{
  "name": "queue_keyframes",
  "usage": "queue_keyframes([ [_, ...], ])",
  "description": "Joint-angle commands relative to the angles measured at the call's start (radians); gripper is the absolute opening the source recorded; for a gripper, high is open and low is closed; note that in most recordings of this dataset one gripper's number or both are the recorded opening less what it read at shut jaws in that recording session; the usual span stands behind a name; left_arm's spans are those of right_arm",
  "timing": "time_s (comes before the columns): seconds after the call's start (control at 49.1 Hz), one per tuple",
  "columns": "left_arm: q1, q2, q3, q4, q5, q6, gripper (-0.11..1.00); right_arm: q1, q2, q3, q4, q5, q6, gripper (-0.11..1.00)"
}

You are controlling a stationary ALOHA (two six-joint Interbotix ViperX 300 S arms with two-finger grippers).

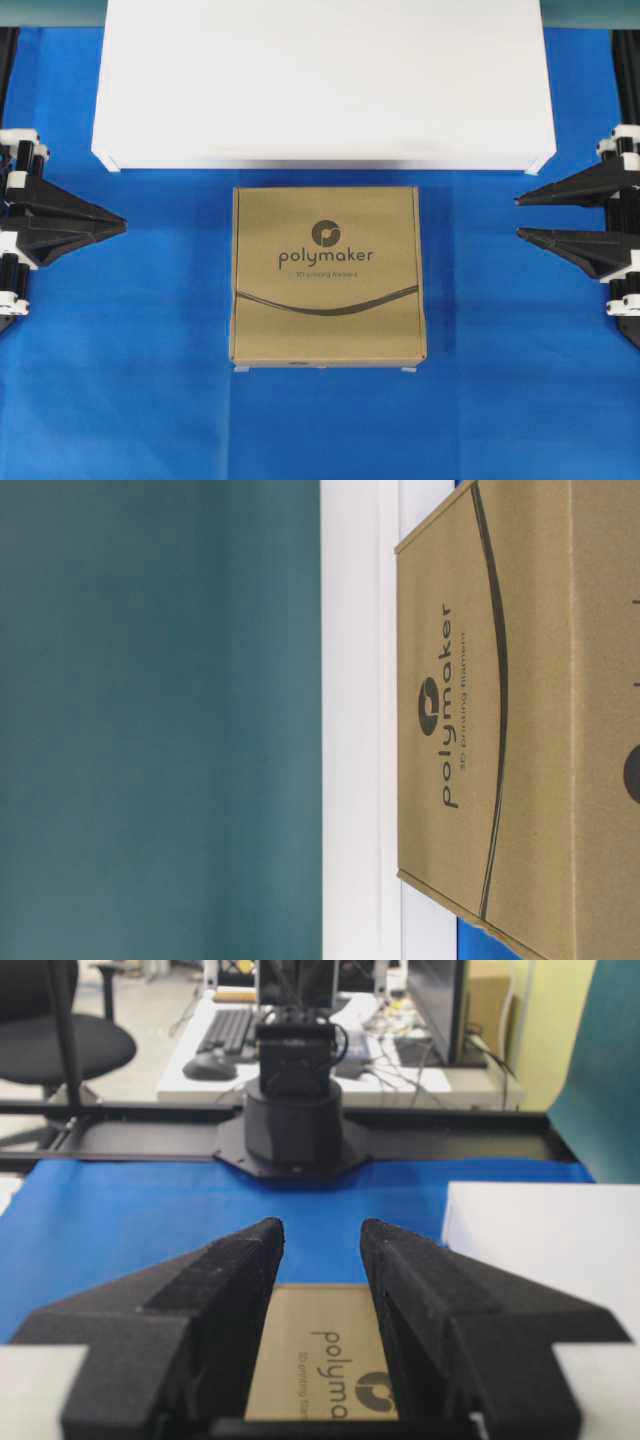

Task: Place the cardboard box on the stand after clamping it between your arms.
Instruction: 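Move both grippers inward toward the left and right sides of the box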

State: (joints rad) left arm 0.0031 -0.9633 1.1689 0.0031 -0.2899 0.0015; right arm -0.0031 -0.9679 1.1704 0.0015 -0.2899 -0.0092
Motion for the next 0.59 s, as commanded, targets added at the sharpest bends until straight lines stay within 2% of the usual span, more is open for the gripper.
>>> queue_keyframes([
  [0.0,-0.012,0.012,-0.023,0.041,0.015,-0.018,0.05,0.008,0.012,-0.017,0.005,-0.006,0.020,0.14],
  [0.061,-0.012,0.017,-0.035,0.041,0.046,-0.026,0.02,0.008,0.015,-0.031,0.026,0.048,0.025,0.18],
  [0.183,-0.012,0.040,-0.074,0.041,0.167,-0.031,0.00,0.008,0.025,-0.072,0.041,0.253,0.044,0.04],
  [0.366,-0.006,0.121,-0.164,0.043,0.482,-0.031,0.00,0.005,0.067,-0.141,0.041,0.571,0.071,0.01],
  [0.448,-0.006,0.167,-0.206,0.043,0.589,-0.026,0.00,0.005,0.098,-0.166,0.041,0.661,0.074,0.01],
  [0.57,-0.006,0.222,-0.232,0.043,0.646,-0.025,0.00,0.005,0.172,-0.201,0.040,0.750,0.072,0.01],
])
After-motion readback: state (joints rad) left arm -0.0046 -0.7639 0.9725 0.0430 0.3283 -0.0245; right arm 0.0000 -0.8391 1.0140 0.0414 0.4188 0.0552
